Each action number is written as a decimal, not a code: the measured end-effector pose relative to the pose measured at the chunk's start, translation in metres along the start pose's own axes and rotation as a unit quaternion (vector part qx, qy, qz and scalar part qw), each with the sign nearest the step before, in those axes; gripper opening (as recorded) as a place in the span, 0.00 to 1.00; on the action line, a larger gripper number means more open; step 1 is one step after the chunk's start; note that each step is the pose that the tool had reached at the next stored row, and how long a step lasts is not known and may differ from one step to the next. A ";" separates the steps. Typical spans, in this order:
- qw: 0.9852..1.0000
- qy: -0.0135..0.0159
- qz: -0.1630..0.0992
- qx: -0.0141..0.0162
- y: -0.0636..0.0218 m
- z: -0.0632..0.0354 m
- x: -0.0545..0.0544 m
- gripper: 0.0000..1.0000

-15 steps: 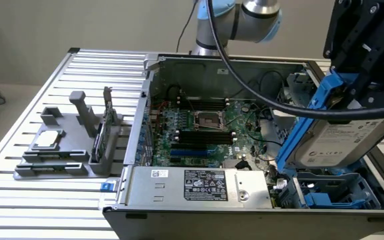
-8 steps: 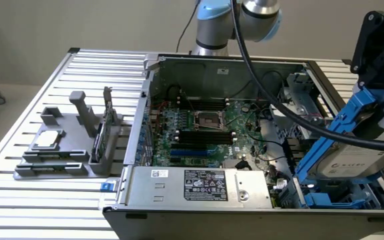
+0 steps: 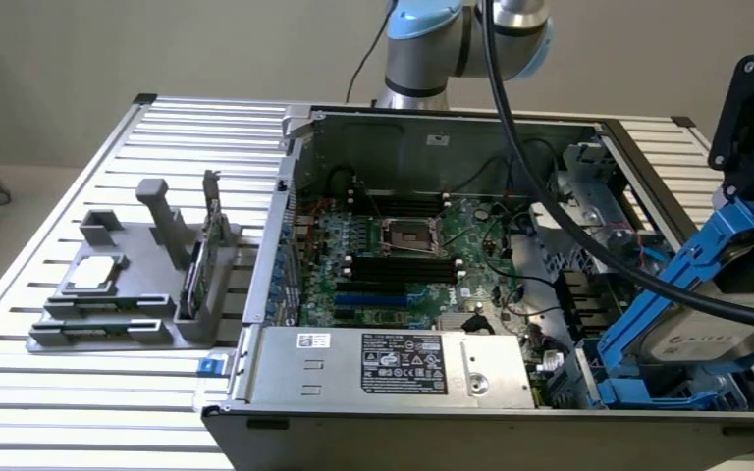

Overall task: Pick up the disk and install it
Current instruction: 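Pick up the disk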

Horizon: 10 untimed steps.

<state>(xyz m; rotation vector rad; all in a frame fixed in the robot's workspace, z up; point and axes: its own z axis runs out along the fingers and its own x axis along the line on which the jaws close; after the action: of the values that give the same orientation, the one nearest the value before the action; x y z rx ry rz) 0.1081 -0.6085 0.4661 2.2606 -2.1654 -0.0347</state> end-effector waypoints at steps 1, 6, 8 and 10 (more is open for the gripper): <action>1.000 0.000 0.000 0.000 -0.0005 0.0018 0.000 0.33; 1.000 0.000 0.000 0.000 -0.0032 0.0109 0.000 0.33; 1.000 0.000 0.000 0.000 -0.0046 0.0145 -0.001 0.33; 1.000 0.000 0.000 0.000 -0.0058 0.0177 -0.001 0.33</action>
<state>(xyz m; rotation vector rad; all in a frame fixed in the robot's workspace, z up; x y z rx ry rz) 0.1134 -0.6069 0.4482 2.2610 -2.1656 -0.0351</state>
